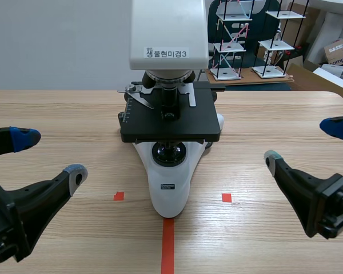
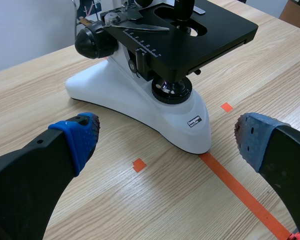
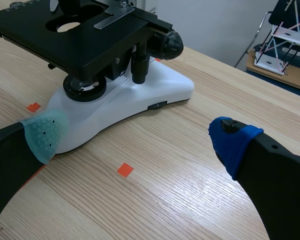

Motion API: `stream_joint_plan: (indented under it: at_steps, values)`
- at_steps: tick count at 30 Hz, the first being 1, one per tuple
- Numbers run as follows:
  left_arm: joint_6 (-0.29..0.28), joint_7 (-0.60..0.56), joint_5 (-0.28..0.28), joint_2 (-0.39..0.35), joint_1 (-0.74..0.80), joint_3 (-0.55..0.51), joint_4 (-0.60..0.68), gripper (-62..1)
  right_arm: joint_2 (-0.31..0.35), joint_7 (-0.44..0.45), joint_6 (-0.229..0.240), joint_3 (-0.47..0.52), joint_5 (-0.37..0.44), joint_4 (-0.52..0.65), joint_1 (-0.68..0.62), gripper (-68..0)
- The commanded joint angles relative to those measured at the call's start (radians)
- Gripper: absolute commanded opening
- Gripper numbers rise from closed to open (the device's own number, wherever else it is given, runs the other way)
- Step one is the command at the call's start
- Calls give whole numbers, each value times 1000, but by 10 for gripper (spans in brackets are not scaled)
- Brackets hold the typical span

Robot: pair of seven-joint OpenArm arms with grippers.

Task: Point at the diaphragm

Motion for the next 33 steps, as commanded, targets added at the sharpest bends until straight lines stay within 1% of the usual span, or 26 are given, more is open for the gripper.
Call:
stream_joint_plan:
  at_steps: [1, 28, 29, 30, 31, 33]
  values:
    - [5, -18, -10, 5, 0, -3, 13, -41, 2, 19, -4, 2, 10, 1, 6, -54]
    - [5, -18, -9, 5, 3, -3, 13, -45, 2, 19, -4, 2, 10, 1, 6, -54]
    - [5, -17, -8, 5, 5, -3, 12, -68, 2, 19, -4, 2, 10, 1, 6, -54]
    - [5, -17, -6, 5, 9, -3, 12, -118, 2, 19, -4, 2, 10, 1, 6, -54]
    - [5, -17, -6, 5, 14, -3, 12, -184, 2, 19, -4, 2, 10, 1, 6, -54]
    - [5, -24, -6, 5, 31, -3, 12, -346, 2, 19, -4, 2, 10, 1, 6, -54]
